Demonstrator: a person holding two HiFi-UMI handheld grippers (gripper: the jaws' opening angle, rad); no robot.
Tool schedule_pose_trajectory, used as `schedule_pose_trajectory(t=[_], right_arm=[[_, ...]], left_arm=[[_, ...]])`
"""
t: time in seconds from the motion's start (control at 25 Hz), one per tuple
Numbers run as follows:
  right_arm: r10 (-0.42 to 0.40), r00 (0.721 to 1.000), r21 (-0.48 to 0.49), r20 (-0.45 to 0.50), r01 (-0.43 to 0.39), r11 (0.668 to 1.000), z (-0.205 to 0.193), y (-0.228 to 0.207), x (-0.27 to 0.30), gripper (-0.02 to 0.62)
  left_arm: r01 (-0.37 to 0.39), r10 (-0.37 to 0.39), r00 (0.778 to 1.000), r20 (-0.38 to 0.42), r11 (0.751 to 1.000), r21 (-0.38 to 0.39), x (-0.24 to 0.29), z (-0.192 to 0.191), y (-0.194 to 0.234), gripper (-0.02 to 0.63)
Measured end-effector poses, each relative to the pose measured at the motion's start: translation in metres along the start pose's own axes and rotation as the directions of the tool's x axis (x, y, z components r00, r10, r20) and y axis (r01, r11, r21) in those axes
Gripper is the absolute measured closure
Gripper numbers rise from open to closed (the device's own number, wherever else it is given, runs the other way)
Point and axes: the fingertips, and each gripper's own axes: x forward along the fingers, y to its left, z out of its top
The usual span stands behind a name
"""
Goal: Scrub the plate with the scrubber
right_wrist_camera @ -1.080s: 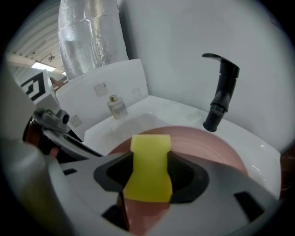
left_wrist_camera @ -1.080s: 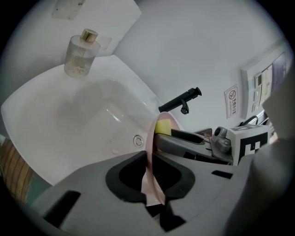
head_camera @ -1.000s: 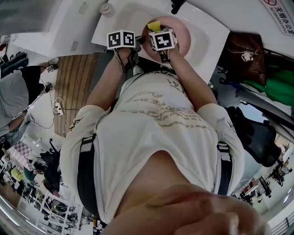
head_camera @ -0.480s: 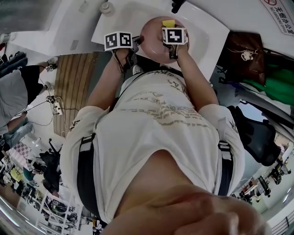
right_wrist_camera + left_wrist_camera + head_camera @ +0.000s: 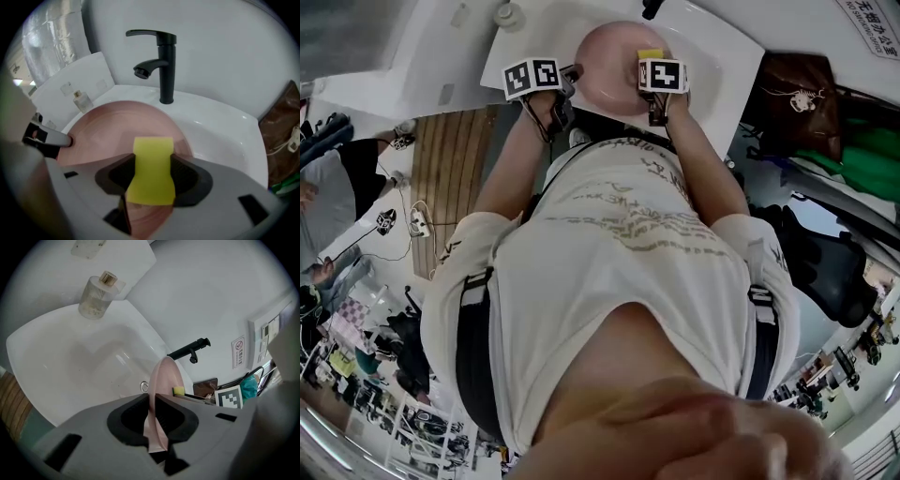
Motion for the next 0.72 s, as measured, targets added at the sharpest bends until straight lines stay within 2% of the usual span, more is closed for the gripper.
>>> schedule_pose_trajectory(t=[0.12, 0.28, 0.56, 0.72], right_arm=[[0.001, 1.000, 0.056, -0.018, 0.000, 0.998, -0.006, -0.003, 0.001, 0.356], [0.039, 0.999, 0.076, 0.016, -0.040, 0.996, 0.004, 0.006, 0.000, 0.356], [0.101, 0.994, -0.023, 0.042, -0.100, 0.995, 0.025, 0.046, -0.003, 0.356], [0.146, 0.988, -0.122, 0.043, -0.140, 0.983, 0.026, 0.080, -0.006, 0.356]], left_arm=[[0.008, -0.008, 1.000, -0.017, 1.000, 0.013, 0.002, -0.005, -0.004, 0.557], [0.022, -0.021, 0.999, -0.035, 0.999, 0.025, 0.006, -0.011, -0.010, 0.557], [0.028, -0.028, 1.000, -0.014, 0.999, 0.024, 0.009, -0.008, -0.017, 0.557], [0.031, -0.031, 1.000, 0.007, 1.000, 0.005, 0.009, -0.003, -0.018, 0.557]])
